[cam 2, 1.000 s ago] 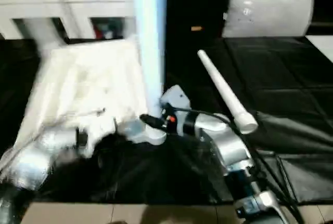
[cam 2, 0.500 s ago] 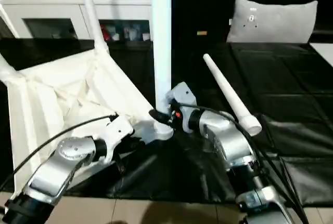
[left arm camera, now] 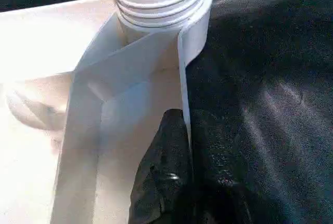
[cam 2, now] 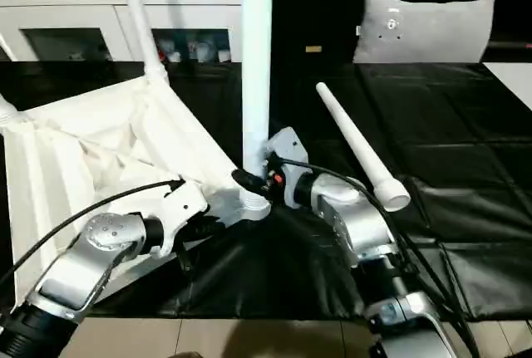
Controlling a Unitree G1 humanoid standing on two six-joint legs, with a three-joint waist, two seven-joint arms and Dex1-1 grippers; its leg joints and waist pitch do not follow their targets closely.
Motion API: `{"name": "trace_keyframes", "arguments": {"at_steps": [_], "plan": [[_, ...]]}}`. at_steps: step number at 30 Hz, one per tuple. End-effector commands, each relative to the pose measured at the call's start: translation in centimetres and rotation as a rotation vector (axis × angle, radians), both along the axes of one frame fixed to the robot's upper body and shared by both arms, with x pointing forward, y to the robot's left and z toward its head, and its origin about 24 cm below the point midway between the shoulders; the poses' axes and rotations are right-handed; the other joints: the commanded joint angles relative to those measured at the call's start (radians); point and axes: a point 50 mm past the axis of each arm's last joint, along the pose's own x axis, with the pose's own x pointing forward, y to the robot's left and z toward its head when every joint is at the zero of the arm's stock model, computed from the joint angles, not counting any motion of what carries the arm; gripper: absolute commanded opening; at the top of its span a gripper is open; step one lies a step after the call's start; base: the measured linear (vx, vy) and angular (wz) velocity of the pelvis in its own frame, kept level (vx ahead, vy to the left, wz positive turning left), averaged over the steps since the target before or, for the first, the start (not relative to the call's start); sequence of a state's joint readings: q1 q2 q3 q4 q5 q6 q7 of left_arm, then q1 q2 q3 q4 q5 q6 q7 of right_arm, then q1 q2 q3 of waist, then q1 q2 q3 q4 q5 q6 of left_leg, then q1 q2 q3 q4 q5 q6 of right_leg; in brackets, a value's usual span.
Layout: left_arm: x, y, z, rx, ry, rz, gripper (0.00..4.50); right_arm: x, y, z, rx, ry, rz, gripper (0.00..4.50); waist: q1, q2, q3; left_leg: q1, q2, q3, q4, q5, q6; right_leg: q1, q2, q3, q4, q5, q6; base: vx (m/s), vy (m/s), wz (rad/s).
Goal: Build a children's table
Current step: Insert table leg to table base
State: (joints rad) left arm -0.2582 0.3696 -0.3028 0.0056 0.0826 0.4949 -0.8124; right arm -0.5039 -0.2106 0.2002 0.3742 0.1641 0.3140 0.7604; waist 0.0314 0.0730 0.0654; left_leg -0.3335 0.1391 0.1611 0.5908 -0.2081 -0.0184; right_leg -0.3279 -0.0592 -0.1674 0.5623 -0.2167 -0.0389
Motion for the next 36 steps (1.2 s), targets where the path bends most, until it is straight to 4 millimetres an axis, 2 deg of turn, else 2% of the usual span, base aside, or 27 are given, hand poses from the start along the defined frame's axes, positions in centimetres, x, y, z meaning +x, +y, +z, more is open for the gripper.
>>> {"name": "trace_keyframes", "arguments": {"at_steps": [1, 3, 4, 5, 6, 7, 8, 9, 10, 11, 12, 13, 14, 15, 16, 17, 18, 20, 22, 24, 25, 27, 31, 33, 36], "plan": [[1.0, -0.8, 2.1, -0.008, -0.115, -0.051, 0.0, -1.9, -0.4, -5.1, -0.072, 0.239, -0.012, 2.44, -0.011, 0.012, -0.019, 0.024, 0.116, -0.09, -0.11, -0.778, -0.073, -0.016, -0.129, 0.064, -0.112, -0.681, 0.019, 0.0, 0.0, 0.0], [1.1, -0.8, 2.2, -0.006, -0.118, -0.052, 0.0, -1.9, -0.4, -5.1, -0.067, 0.239, -0.009, 2.58, -0.009, 0.011, -0.019, 0.024, 0.115, -0.089, -0.113, -0.793, -0.079, -0.017, -0.13, 0.068, -0.106, -0.686, 0.016, 0.0, 0.0, 0.0], [1.1, -0.8, 2.2, -0.004, -0.124, -0.054, 0.0, -1.9, -0.4, -5.1, -0.067, 0.237, -0.011, 2.58, -0.008, 0.009, -0.018, 0.03, 0.109, -0.085, -0.107, -0.783, -0.077, -0.025, -0.133, 0.069, -0.114, -0.718, 0.018, 0.0, 0.0, 0.0], [1.1, -0.8, 2.2, -0.004, -0.124, -0.054, 0.0, -1.9, -0.4, -5.1, -0.067, 0.237, -0.011, 2.65, -0.006, 0.005, -0.02, 0.043, 0.099, -0.079, -0.088, -0.735, -0.07, -0.035, -0.144, 0.067, -0.134, -0.763, 0.022, 0.0, 0.0, 0.0], [1.2, -0.8, 2.2, -0.004, -0.13, -0.056, 0.0, -1.8, -0.4, -5.1, -0.067, 0.236, -0.012, 2.93, -0.004, 0.002, -0.018, 0.048, 0.093, -0.076, -0.077, -0.704, -0.062, -0.041, -0.149, 0.063, -0.147, -0.785, 0.028, 0.0, 0.0, 0.0], [1.3, -0.8, 2.3, -0.006, -0.134, -0.057, 0.0, -1.9, -0.4, -5.1, -0.061, 0.236, -0.009, 2.93, -0.003, -0.001, -0.017, 0.049, 0.085, -0.073, -0.064, -0.645, -0.044, -0.039, -0.153, 0.053, -0.16, -0.805, 0.036, 0.0, 0.0, 0.0], [1.3, -0.8, 2.3, -0.007, -0.135, -0.057, 0.0, -1.9, -0.4, -5.1, -0.059, 0.236, -0.007, 3.03, -0.005, 0.004, -0.015, 0.038, 0.091, -0.076, -0.067, -0.628, -0.035, -0.029, -0.149, 0.046, -0.158, -0.795, 0.048, 0.0, 0.0, 0.0], [1.3, -0.8, 2.3, -0.007, -0.135, -0.058, 0.0, -1.9, -0.4, -5.1, -0.057, 0.235, -0.007, 3.12, -0.006, 0.009, -0.016, 0.034, 0.098, -0.081, -0.075, -0.644, -0.038, -0.024, -0.145, 0.046, -0.151, -0.773, 0.049, 0.0, 0.0, 0.0], [1.4, -0.8, 2.4, -0.007, -0.135, -0.058, 0.0, -1.8, -0.5, -5.1, -0.054, 0.232, -0.012, 3.22, -0.003, 0.014, -0.022, 0.019, 0.119, -0.094, -0.104, -0.716, -0.06, -0.013, -0.137, 0.068, -0.117, -0.659, 0.025, 0.0, 0.0, 0.0], [1.4, -0.8, 2.4, -0.007, -0.135, -0.058, 0.0, -1.8, -0.5, -5.1, -0.053, 0.231, -0.012, 3.22, -0.001, 0.013, -0.025, 0.016, 0.122, -0.094, -0.11, -0.721, -0.067, -0.012, -0.139, 0.078, -0.108, -0.625, 0.011, 0.0, 0.0, 0.0], [1.4, -0.8, 2.4, -0.007, -0.135, -0.059, 0.0, -1.8, -0.5, -5.1, -0.051, 0.229, -0.014, 3.41, 0.002, 0.01, -0.026, 0.014, 0.12, -0.093, -0.112, -0.711, -0.069, -0.014, -0.143, 0.087, -0.106, -0.604, -0.003, 0.0, 0.0, 0.0], [1.4, -0.7, 2.4, -0.006, -0.135, -0.059, 0.0, -1.8, -0.6, -5.1, -0.049, 0.227, -0.015, 3.5, 0.009, 0.008, -0.031, 0.011, 0.113, -0.085, -0.102, -0.645, -0.06, -0.017, -0.158, 0.1, -0.11, -0.591, -0.031, 0.0, 0.0, 0.0], [1.5, -0.7, 2.4, -0.005, -0.136, -0.059, 0.0, -1.7, -0.6, -5.0, -0.046, 0.217, -0.013, 3.58, 0.017, 0.007, -0.034, -0.005, 0.113, -0.082, -0.097, -0.544, -0.039, -0.007, -0.169, 0.108, -0.105, -0.545, -0.056, 0.0, 0.0, 0.0], [1.6, -0.6, 2.4, -0.004, -0.137, -0.059, 0.0, -1.7, -0.7, -4.9, -0.042, 0.206, -0.018, 3.68, 0.022, 0.007, -0.04, -0.017, 0.117, -0.082, -0.099, -0.481, -0.027, 0.004, -0.169, 0.11, -0.1, -0.493, -0.067, 0.053, 0.003, -0.03], [1.6, -0.6, 2.4, -0.003, -0.138, -0.059, 0.0, -1.7, -0.8, -4.8, -0.028, 0.204, -0.023, 3.77, 0.027, 0.01, -0.043, -0.026, 0.126, -0.079, -0.1, -0.405, -0.01, 0.005, -0.162, 0.112, -0.09, -0.4, -0.087, 0.0, 0.0, 0.0], [1.7, -0.5, 2.4, -0.001, -0.139, -0.06, 0.0, -1.7, -0.9, -4.6, -0.005, 0.203, -0.015, 3.85, 0.033, 0.011, -0.049, -0.023, 0.129, -0.074, -0.098, -0.361, 0.0, 0.003, -0.157, 0.114, -0.081, -0.322, -0.107, 0.0, 0.0, 0.0], [1.8, -0.3, 2.3, 0.002, -0.14, -0.061, 0.0, -1.8, -1.1, -4.4, 0.005, 0.19, -0.015, 3.93, 0.035, 0.008, -0.05, -0.025, 0.129, -0.072, -0.097, -0.338, 0.007, 0.005, -0.157, 0.115, -0.077, -0.286, -0.115, 0.0, 0.0, 0.0], [1.9, -0.2, 2.3, 0.006, -0.141, -0.063, 0.0, -1.9, -1.3, -4.4, -0.003, 0.188, -0.024, 4.12, 0.044, 0.006, -0.064, -0.03, 0.127, -0.061, -0.086, -0.221, 0.036, 0.009, -0.154, 0.117, -0.057, -0.144, -0.15, 0.0, 0.0, 0.0], [2.2, -0.1, 2.3, 0.009, -0.142, -0.065, 0.0, -1.9, -1.7, -4.2, 0.016, 0.17, -0.027, 4.3, 0.052, 0.004, -0.069, -0.04, 0.123, -0.056, -0.077, -0.143, 0.068, 0.012, -0.152, 0.116, -0.045, -0.063, -0.163, 0.0, 0.0, 0.0], [2.4, 0.2, 2.3, 0.015, -0.144, -0.07, 0.0, -2.3, -1.9, -3.8, 0.034, 0.148, 0.002, 4.37, 0.066, 0.004, -0.081, -0.038, 0.119, -0.05, -0.062, -0.066, 0.097, 0.012, -0.152, 0.117, -0.031, 0.034, -0.167, 0.028, -0.008, -0.01], [2.4, 0.2, 2.3, 0.016, -0.144, -0.07, 0.0, -2.3, -1.9, -3.8, 0.034, 0.147, 0.003, 4.45, 0.07, 0.004, -0.082, -0.037, 0.123, -0.051, -0.061, -0.039, 0.117, 0.007, -0.146, 0.114, -0.021, 0.088, -0.171, 0.0, 0.0, 0.0], [2.5, 0.3, 2.2, 0.023, -0.141, -0.078, 0.0, -2.8, -2.2, -3.5, 0.045, 0.132, 0.026, 4.45, 0.074, 0.005, -0.078, -0.037, 0.127, -0.05, -0.061, -0.059, 0.131, 0.005, -0.145, 0.112, -0.025, 0.069, -0.166, 0.0, 0.0, 0.0], [2.7, 0.7, 1.9, 0.035, -0.14, -0.094, 0.0, -3.4, -2.9, -3.3, 0.035, 0.108, 0.025, 4.45, 0.082, 0.003, -0.07, -0.032, 0.125, -0.046, -0.069, -0.16, 0.084, 0.007, -0.145, 0.113, -0.048, -0.137, -0.132, 0.0, 0.0, 0.0], [2.8, 0.8, 1.8, 0.039, -0.138, -0.106, 0.0, -3.5, -3.4, -3.3, 0.029, 0.102, 0.008, 4.45, 0.081, 0.004, -0.069, -0.033, 0.124, -0.047, -0.07, -0.166, 0.079, 0.007, -0.144, 0.112, -0.052, -0.166, -0.123, 0.0, 0.0, 0.0], [2.8, 1.0, 1.7, 0.051, -0.136, -0.134, 0.0, -3.8, -4.1, -3.1, 0.023, 0.078, -0.021, 4.45, 0.08, 0.002, -0.066, -0.027, 0.124, -0.047, -0.072, -0.193, 0.067, 0.005, -0.144, 0.114, -0.061, -0.234, -0.106, 0.0, 0.0, 0.0]]}}
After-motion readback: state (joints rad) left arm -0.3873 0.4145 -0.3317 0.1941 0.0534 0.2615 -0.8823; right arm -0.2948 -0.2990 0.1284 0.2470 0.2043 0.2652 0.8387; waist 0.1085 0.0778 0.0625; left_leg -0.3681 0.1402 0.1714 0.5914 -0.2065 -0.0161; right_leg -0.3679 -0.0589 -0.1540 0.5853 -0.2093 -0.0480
